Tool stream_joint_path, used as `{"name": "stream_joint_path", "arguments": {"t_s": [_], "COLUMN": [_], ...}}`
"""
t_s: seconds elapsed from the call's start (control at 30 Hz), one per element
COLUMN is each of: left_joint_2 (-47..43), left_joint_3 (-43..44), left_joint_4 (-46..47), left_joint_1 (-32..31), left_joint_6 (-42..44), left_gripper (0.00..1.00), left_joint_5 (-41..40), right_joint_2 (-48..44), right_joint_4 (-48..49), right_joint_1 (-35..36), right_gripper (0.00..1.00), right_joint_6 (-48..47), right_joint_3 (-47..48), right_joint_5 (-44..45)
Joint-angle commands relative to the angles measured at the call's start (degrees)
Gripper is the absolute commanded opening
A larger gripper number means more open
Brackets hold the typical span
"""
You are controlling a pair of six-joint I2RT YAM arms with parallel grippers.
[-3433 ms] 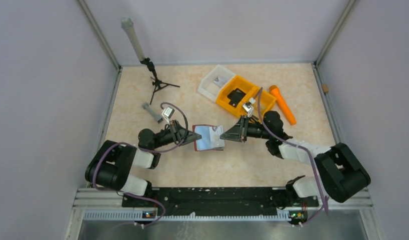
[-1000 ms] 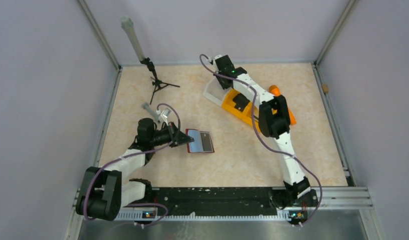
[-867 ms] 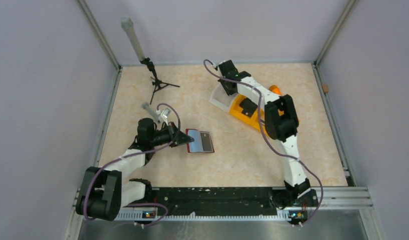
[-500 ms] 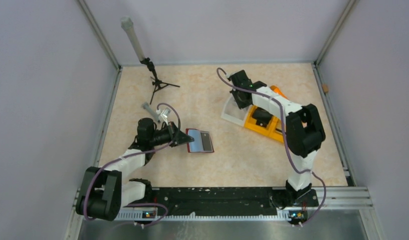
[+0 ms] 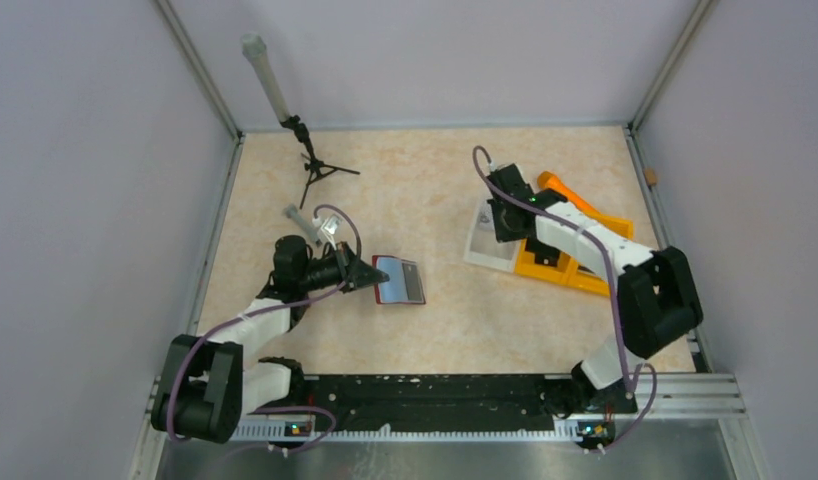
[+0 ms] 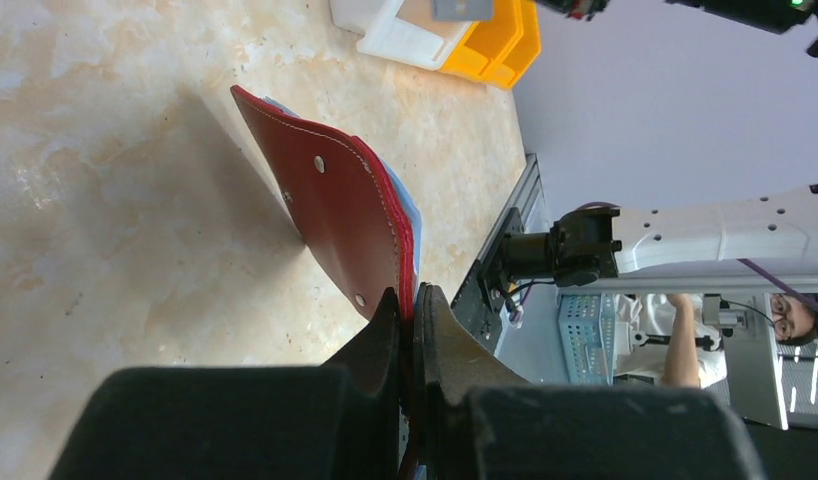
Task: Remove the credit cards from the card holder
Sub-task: Move the storage box to the center of the board, then place the credit card in the storage box.
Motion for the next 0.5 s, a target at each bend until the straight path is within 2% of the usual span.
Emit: {"name": "stream_joint_path", "arguments": {"t_s": [0.0,0.1,0.17,0.47], "left_joint_2": [-1.4,-1.9,-2.6,-4.4], "left_joint_3": [-0.1,-0.4,-0.7,-0.9], "left_joint_4": [5.0,5.1,5.0,4.1], "left_joint_1": [-0.4,-0.4,-0.4,-0.4], "left_joint_6": [-0.8,-1.0,-1.0,-0.8], "left_gripper": [0.00,0.00,0.00,0.00], "left_joint_5": [1.3,1.4,1.3,1.4], "right_joint_2": [-9.1,-10.8,-10.4,-8.1], "right_joint_4": [11.4,19.5,21.2,13.6], "right_joint_1": [-0.3,-0.4,-0.3,0.5], "right_gripper": [0.00,0.00,0.00,0.00], "right_joint_6": [11.9,22.1,29.9,64.0], "right_joint_3": [-1.4,-3.7,-4.0,-4.4], "right_joint_5": [-2.0,-4.7,-3.2,8.6]}}
